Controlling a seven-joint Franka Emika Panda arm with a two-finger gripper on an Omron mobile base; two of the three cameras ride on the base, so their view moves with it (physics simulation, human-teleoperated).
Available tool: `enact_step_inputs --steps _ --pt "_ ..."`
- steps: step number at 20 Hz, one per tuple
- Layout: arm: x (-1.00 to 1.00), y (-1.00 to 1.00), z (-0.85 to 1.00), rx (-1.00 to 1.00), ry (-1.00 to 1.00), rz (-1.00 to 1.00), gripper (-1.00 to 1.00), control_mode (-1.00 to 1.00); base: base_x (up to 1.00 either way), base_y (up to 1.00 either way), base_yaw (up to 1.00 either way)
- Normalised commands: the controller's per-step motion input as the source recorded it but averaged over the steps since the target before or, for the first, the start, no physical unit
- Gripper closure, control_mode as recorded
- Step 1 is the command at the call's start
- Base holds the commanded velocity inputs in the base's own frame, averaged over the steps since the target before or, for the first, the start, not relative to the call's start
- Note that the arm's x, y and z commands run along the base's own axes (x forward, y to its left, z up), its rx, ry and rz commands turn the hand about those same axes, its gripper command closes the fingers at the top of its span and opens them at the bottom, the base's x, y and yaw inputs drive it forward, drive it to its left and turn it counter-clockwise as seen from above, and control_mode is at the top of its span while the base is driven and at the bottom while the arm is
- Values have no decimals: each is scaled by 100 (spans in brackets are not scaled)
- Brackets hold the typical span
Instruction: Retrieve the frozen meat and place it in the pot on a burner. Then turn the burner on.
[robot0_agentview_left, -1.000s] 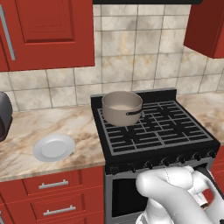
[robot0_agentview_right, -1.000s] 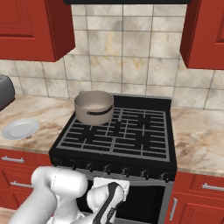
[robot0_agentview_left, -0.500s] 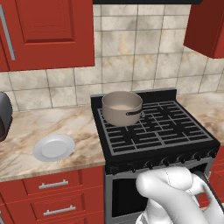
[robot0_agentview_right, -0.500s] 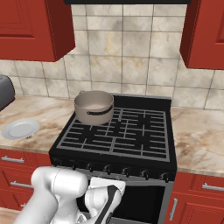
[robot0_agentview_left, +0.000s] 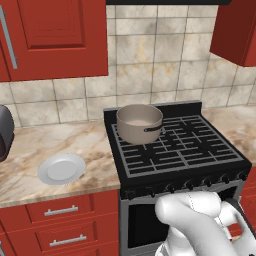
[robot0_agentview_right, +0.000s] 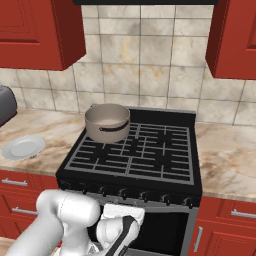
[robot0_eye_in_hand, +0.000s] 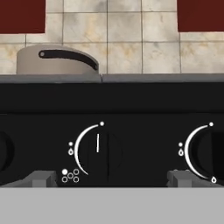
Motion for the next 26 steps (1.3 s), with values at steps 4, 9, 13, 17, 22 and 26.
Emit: enact_step_inputs --steps 4,9,13,17,22,26 --pt "11 57 6 0 -1 -9 -100 -100 0 0 0" --pt "23 26 0 0 -4 -3 -100 -100 0 0 0" --pt "0 0 0 0 0 0 -100 -100 0 0 0" --pt "33 0 2 0 2 0 -100 -100 0 0 0" --pt "44 -1 20 1 1 0 -100 -100 0 0 0" --pt "23 0 30 6 0 0 -100 -100 0 0 0"
